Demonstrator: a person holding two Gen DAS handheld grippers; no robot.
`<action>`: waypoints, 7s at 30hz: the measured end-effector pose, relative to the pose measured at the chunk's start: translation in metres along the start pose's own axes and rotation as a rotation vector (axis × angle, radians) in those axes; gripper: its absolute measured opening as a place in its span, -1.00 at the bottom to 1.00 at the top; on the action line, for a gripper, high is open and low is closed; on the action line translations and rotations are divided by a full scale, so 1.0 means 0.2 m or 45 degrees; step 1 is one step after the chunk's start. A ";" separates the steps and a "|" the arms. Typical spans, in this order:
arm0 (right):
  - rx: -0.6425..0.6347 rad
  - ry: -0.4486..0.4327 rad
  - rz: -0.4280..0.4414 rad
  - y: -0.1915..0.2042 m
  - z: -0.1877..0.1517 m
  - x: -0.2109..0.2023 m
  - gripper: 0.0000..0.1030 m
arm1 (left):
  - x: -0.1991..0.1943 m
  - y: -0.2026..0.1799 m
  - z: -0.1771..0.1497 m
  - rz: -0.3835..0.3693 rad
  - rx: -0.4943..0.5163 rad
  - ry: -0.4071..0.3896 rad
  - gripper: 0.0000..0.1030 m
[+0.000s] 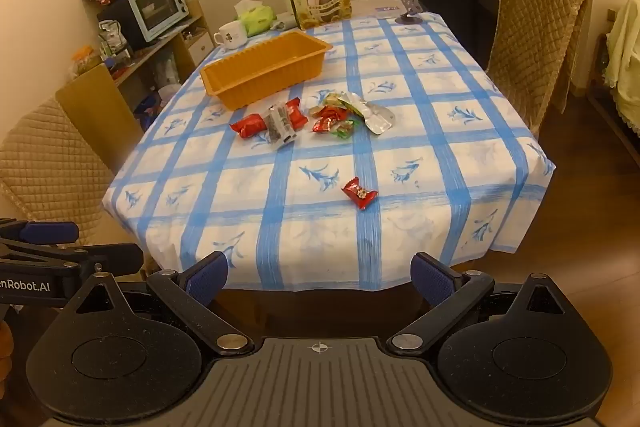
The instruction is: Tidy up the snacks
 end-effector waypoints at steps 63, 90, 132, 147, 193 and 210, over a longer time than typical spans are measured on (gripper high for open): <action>0.001 -0.004 0.002 -0.01 0.03 0.01 0.89 | 0.00 -0.02 0.03 -0.004 0.001 -0.015 1.00; 0.005 -0.004 0.010 -0.03 0.03 0.02 0.89 | 0.00 -0.03 0.03 0.000 0.001 -0.017 1.00; -0.246 -0.069 0.054 -0.25 0.08 0.67 0.01 | 0.55 0.21 0.33 0.010 0.161 -0.062 0.91; -0.436 0.048 -0.003 -0.25 0.13 1.02 -0.22 | 0.82 0.24 0.44 -0.058 0.207 0.015 0.84; 0.001 -0.041 -0.160 -0.55 0.42 0.96 -0.66 | 1.55 0.15 0.84 -0.144 -0.039 0.071 -0.19; -0.011 -0.074 -0.015 -0.38 0.72 1.15 -0.66 | 1.31 0.27 0.99 -0.177 0.071 -0.049 -0.34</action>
Point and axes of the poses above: each gripper's, at about its wrist camera, not at the fingertips, and x roughly the way its jaws point, y to its left, z to its top, the point moved 5 cm from there along x, roughly the way its jaws point, and after that the axes turned 4 degrees about -x, right-handed, at the moved point
